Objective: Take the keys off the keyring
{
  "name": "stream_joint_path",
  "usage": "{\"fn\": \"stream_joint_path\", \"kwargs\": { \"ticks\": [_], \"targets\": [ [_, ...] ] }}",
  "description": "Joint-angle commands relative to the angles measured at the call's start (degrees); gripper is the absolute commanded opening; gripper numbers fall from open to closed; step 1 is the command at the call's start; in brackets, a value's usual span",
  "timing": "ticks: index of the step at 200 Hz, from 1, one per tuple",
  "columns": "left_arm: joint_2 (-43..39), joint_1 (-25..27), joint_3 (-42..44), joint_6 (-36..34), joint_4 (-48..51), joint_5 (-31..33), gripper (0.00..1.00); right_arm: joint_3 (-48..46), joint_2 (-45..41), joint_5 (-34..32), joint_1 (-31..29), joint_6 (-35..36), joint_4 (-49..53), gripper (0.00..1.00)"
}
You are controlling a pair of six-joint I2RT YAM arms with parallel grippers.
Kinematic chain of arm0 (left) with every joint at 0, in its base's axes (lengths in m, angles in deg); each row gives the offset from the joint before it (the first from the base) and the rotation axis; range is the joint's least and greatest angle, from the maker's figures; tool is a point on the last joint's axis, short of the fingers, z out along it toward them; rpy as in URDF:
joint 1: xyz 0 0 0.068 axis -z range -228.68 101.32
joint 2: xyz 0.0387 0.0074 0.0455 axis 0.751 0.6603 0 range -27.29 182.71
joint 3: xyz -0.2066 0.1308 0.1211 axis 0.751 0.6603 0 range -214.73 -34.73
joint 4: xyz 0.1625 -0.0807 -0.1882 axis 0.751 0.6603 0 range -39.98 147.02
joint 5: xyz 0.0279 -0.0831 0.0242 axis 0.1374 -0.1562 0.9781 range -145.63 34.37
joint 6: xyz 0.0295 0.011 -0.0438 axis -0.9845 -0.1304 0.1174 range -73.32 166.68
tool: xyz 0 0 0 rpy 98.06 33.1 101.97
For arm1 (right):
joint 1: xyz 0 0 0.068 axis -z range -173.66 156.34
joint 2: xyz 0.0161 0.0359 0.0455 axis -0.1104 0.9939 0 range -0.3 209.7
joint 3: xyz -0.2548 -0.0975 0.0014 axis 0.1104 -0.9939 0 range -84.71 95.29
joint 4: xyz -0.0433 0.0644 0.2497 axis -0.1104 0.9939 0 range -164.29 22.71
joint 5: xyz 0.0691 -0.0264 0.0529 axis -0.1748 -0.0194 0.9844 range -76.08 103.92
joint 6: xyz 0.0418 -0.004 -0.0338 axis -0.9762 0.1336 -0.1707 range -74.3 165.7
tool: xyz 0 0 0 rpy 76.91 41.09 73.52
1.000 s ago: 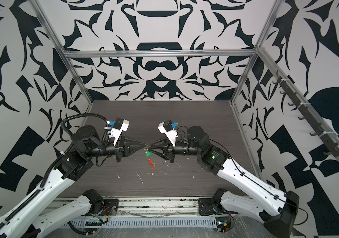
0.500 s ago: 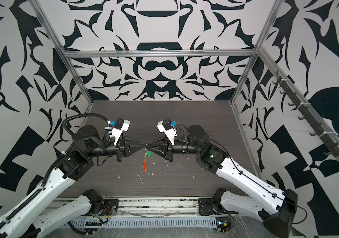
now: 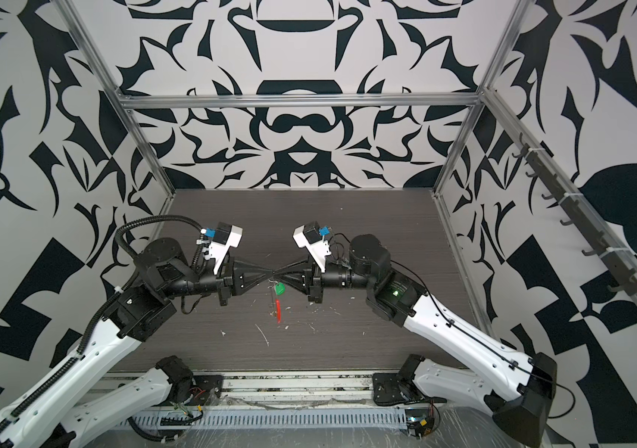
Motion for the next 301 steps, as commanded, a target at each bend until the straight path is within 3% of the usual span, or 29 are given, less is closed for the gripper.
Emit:
{"fn": "stream_joint_path", "kwargs": {
  "ticks": [1, 57, 114, 141, 183, 216, 247, 280, 301],
  "targets": [
    [-0.88, 0.17, 0.44, -0.22, -2.44, 0.96, 0.0, 1.25, -0.51, 0.52, -0.74, -0.87, -2.82, 0.14],
    [-1.32, 0.17, 0.54, -0.26, -2.49, 1.93, 0.0, 0.75, -0.29, 0.46, -1.27, -1.76, -3.72, 0.19],
    [-1.41, 0.18, 0.37, -0.58, -2.54, 2.66, 0.0, 0.2, -0.4, -0.11, -1.24, -2.58, -4.4, 0.14],
    [-1.49, 0.17, 0.29, -0.62, -2.62, 2.81, 0.0, -0.04, -0.44, -0.59, -1.29, -2.84, -4.64, 0.22],
    [-1.58, 0.17, 0.43, -0.75, -2.42, 2.81, 0.0, -0.83, -0.95, -1.57, -1.25, -3.64, -4.87, 0.24],
    [-1.41, 0.17, 0.37, -0.76, -2.57, 2.95, 0.0, -1.12, -1.07, -2.02, -1.23, -3.68, -4.78, 0.15],
    [-1.23, 0.17, 0.15, -0.58, -2.66, 2.81, 0.0, -0.78, -0.93, -2.55, -1.27, -3.69, -4.35, 0.0],
    [-1.01, 0.17, -0.61, 0.09, -0.89, 3.95, 0.0, 0.64, -1.36, -4.96, -1.23, -2.84, -0.62, 0.0],
    [-1.61, 0.17, -0.77, 0.3, 0.43, 5.3, 0.21, 2.63, -1.53, -8.94, -1.41, -1.05, 5.09, 0.0]
  ]
}}
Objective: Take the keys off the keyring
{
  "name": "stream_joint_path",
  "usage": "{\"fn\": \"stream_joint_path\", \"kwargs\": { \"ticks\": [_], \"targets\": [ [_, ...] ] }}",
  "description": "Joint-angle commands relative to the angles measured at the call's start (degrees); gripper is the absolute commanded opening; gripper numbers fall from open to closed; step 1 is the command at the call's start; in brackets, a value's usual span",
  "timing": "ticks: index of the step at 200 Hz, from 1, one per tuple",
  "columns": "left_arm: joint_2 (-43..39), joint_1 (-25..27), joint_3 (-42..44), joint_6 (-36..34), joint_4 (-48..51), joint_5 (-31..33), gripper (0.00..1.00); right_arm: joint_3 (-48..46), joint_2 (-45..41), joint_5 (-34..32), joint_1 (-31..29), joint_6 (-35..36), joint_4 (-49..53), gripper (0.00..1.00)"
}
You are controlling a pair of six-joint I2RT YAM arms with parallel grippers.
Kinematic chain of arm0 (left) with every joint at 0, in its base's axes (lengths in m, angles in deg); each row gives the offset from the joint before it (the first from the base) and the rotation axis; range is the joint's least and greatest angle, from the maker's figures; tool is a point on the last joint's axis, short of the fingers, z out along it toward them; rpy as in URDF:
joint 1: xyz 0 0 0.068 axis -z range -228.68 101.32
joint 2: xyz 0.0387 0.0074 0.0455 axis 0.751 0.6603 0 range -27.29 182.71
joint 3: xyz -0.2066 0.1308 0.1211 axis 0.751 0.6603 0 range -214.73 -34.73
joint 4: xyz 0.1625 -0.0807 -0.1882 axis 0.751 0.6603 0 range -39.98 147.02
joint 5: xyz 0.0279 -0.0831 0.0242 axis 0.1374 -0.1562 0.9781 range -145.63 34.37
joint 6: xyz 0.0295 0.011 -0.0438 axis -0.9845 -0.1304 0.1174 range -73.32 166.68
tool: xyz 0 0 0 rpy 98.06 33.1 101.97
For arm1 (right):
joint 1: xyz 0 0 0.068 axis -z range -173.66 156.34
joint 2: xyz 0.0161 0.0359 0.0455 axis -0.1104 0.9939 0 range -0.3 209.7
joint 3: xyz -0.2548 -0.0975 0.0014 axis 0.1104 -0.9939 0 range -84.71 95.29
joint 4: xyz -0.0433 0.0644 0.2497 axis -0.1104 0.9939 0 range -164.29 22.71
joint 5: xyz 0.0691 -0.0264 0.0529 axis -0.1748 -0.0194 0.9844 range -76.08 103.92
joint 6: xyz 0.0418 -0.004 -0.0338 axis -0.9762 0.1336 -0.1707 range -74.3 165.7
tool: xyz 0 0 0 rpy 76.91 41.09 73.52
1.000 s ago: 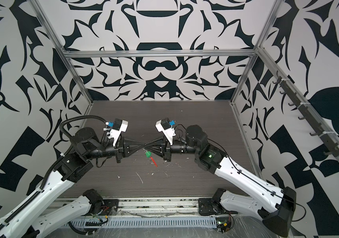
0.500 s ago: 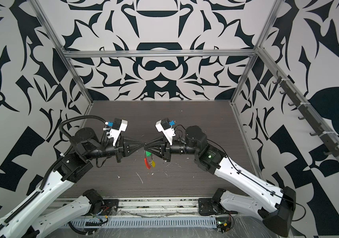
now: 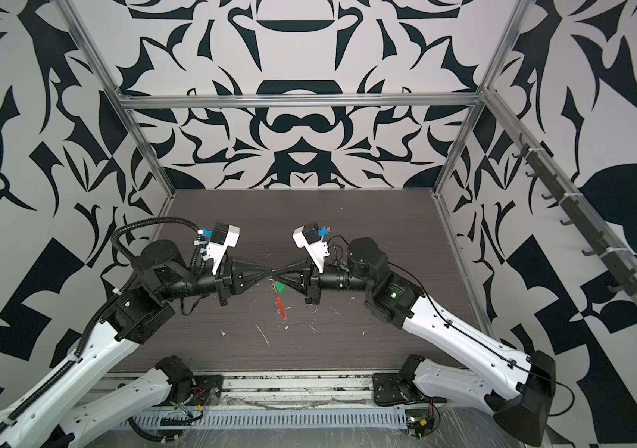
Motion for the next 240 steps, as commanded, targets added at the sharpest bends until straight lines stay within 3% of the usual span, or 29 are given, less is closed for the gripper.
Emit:
{"fn": "stream_joint_path", "kwargs": {
  "ticks": [1, 25, 72, 240],
  "targets": [
    [-0.9, 0.02, -0.91, -0.01, 0.2, 1.74, 0.22, 3.61, -1.54, -5.3, -0.49, 2.54, 5.18, 0.0],
    [-2.25, -0.07, -0.91, -0.54, 2.65, 4.28, 0.34, 5.48, -1.39, -8.81, -0.67, 4.58, 10.33, 0.0],
    [-0.14, -0.16, -0.66, 0.29, 5.67, 0.87, 0.35, 8.85, -0.76, -12.38, -1.35, 7.83, 16.63, 0.0],
    [4.03, -0.35, -6.91, -5.12, 13.87, -5.08, 0.34, 27.08, 8.09, -1.1, -1.33, 18.52, 42.99, 0.0]
  ]
}}
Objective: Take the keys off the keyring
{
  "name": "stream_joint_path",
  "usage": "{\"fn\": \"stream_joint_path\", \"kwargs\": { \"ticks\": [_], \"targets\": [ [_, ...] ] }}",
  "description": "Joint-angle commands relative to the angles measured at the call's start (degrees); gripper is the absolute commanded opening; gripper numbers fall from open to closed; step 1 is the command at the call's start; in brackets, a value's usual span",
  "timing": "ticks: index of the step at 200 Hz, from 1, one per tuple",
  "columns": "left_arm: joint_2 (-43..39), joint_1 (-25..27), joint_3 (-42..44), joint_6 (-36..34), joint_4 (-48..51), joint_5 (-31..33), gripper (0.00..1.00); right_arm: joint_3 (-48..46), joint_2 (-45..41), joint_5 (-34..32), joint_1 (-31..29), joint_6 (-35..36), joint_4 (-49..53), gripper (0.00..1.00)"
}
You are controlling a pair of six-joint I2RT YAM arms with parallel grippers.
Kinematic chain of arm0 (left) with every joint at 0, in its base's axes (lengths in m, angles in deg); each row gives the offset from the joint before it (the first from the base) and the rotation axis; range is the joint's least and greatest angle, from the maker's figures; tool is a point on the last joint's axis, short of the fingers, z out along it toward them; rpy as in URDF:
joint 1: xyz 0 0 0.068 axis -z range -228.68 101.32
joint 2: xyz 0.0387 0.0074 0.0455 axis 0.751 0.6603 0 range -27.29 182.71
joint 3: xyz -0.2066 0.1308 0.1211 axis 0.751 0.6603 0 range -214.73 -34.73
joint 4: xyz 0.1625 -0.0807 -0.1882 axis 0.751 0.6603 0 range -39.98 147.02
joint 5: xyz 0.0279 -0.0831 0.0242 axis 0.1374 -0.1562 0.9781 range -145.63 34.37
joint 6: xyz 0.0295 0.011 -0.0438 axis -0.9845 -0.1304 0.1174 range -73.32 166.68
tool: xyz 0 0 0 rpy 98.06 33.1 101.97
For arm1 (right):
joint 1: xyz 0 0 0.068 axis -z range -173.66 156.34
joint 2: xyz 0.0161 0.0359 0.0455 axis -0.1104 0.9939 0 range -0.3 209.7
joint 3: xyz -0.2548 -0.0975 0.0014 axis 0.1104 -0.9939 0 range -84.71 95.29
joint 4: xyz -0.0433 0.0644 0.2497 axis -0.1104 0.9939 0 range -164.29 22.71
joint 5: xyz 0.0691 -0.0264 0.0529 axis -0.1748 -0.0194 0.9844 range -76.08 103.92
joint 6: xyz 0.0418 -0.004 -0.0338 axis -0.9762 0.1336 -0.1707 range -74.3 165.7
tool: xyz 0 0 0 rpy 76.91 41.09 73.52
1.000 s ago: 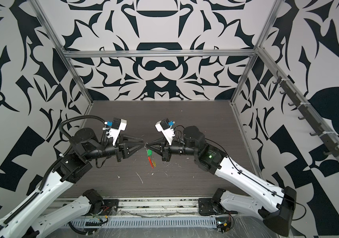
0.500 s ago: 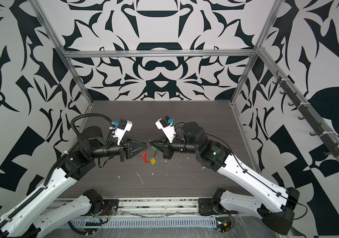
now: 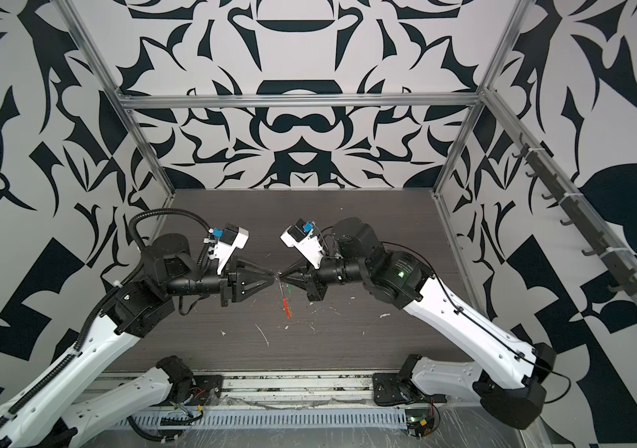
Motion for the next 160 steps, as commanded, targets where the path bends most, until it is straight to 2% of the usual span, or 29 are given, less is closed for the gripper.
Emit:
{"fn": "stream_joint_path", "kwargs": {
  "ticks": [1, 27, 48, 110, 160],
  "targets": [
    [0.69, -0.32, -2.26, -2.14, 2.9, -2.02, 0.34, 4.27, 0.41, 3.14, -0.2, 3.09, 3.89, 0.0],
    [1.24, -0.28, -2.79, -2.9, 3.45, -3.46, 0.33, 6.82, 1.89, 4.36, -0.21, 4.64, 7.28, 0.0],
    [1.77, -0.25, -3.07, -3.01, 3.6, -4.86, 0.28, 8.09, 2.79, 4.66, -0.24, 5.34, 8.9, 0.0],
    [2.66, -0.27, -2.8, -2.78, 2.84, -5.65, 0.21, 8.48, 3.35, 4.46, -0.25, 4.56, 8.08, 0.0],
    [3.35, -0.27, -2.62, -2.13, 2.86, -5.52, 0.2, 8.59, 3.42, 3.72, -0.21, 4.12, 7.03, 0.0]
  ]
}}
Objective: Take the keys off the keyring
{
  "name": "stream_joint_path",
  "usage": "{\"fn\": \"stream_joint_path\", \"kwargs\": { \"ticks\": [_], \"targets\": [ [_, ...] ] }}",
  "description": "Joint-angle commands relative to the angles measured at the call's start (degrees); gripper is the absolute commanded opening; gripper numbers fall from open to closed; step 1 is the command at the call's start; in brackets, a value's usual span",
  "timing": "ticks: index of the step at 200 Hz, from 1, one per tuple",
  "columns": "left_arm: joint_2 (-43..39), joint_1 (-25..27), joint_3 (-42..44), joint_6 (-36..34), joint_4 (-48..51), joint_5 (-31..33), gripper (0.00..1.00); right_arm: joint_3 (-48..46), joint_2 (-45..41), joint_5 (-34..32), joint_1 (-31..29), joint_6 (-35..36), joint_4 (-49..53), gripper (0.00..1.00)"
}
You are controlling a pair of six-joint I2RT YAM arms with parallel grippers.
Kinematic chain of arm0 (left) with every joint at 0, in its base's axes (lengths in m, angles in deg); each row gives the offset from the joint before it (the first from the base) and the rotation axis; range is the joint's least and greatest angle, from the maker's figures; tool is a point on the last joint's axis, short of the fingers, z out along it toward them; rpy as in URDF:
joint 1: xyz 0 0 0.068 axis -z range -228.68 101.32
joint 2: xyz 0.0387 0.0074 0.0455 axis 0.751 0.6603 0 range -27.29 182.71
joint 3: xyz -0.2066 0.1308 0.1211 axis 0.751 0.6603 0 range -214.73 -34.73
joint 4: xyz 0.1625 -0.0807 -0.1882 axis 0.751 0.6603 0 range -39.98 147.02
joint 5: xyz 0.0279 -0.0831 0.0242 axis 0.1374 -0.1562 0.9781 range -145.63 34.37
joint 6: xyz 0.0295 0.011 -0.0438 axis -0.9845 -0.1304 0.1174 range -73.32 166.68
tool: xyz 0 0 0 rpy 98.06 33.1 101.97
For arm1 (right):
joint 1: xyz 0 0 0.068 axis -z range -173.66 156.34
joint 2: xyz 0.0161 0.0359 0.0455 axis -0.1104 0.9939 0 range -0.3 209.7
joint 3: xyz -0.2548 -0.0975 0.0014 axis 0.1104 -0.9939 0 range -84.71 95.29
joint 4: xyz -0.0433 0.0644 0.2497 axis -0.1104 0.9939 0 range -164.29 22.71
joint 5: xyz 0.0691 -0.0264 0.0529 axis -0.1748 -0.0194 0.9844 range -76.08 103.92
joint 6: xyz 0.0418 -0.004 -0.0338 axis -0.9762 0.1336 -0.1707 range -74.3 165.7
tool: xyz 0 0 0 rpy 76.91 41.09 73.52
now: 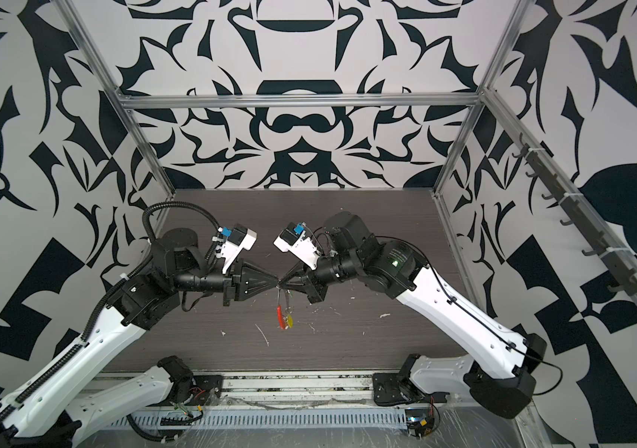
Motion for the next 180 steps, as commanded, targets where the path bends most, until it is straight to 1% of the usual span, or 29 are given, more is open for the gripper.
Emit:
{"fn": "stream_joint_path", "kwargs": {
  "ticks": [1, 30, 49, 68, 90, 111, 141, 157, 175, 180],
  "targets": [
    [0.39, -0.2, -1.0, -0.19, 0.37, -0.95, 0.2, 2.64, -0.58, 0.43, -0.24, 0.03, -2.18, 0.0],
    [0.28, -0.21, -0.88, -0.08, 0.41, -0.56, 0.2, 2.59, -0.76, 0.02, -0.27, -0.05, -2.54, 0.0],
    [0.23, -0.22, -0.86, -0.19, 0.45, -0.06, 0.12, 2.59, -0.84, -0.02, -0.23, -0.15, -2.72, 0.0],
    [0.14, -0.26, -0.85, -0.28, 0.35, 0.21, 0.09, 2.48, -0.93, -0.17, -0.27, -0.28, -2.86, 0.0],
    [0.26, -0.2, -0.74, -0.18, 0.2, 0.22, 0.09, 2.5, -1.1, -0.24, -0.21, -0.58, -3.25, 0.0],
    [0.49, -0.2, -0.71, -0.01, 0.2, -0.05, 0.16, 2.58, -1.11, -0.41, -0.2, -0.56, -3.44, 0.0],
    [0.49, -0.24, -0.68, 0.08, 0.13, 0.04, 0.16, 2.32, -1.44, -0.7, -0.19, -0.56, -4.03, 0.0],
    [0.49, -0.25, -0.63, 0.1, 0.11, 0.02, 0.1, 2.19, -1.46, -0.77, -0.24, -0.66, -4.34, 0.0],
    [0.4, -0.2, -0.55, 0.16, -0.43, 0.21, 0.0, 1.92, -1.46, -0.77, -0.22, -0.93, -4.81, 0.0],
    [0.32, -0.21, -0.41, 0.27, -0.62, 0.28, 0.0, 1.89, -1.54, -0.72, -0.21, -1.03, -4.98, 0.0]
  ]
}}
